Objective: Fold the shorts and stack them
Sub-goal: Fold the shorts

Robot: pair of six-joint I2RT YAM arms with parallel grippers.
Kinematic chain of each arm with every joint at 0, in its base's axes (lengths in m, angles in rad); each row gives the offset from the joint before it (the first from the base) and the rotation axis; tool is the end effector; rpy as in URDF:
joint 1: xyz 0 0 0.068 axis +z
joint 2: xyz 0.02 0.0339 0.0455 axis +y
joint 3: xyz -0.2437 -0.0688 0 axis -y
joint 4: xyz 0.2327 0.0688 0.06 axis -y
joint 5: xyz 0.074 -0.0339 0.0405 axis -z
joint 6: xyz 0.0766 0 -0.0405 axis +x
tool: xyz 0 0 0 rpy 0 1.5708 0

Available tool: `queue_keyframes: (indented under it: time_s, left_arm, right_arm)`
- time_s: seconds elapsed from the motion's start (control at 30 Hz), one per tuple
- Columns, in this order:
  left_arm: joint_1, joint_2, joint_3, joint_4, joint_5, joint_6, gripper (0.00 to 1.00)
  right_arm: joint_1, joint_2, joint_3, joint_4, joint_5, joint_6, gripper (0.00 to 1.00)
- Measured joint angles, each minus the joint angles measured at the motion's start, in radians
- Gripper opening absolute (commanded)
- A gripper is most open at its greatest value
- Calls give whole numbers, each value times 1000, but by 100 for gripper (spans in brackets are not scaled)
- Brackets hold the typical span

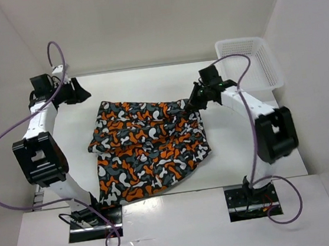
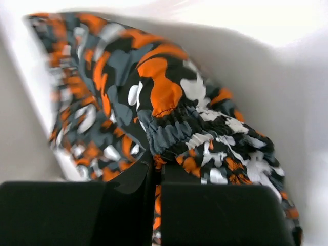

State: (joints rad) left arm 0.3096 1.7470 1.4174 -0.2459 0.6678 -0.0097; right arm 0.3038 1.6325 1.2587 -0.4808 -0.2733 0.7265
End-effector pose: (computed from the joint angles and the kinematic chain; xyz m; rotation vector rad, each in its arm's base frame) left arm 0.4096 0.0812 0.2619 0.0546 2.0522 -0.5282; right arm 0.3474 0.1306 0.2162 0.4051 2.5112 0.7723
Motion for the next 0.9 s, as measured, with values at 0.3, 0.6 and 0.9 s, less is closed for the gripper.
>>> queue_keyframes:
  time_s: [0.3,0.6,0.9]
  left_arm:
    - [-108,77,42,-56,-170,10,42]
    - [-138,209,13,-91,-375,6,53]
    - [-159,309,18,-70,-436,6,51]
  right_arm:
    - [-1,180,100,26,8,-33,0]
    - [-3,115,83,37,19,-59,0]
    - [-9,94,38,39,16,-72,0]
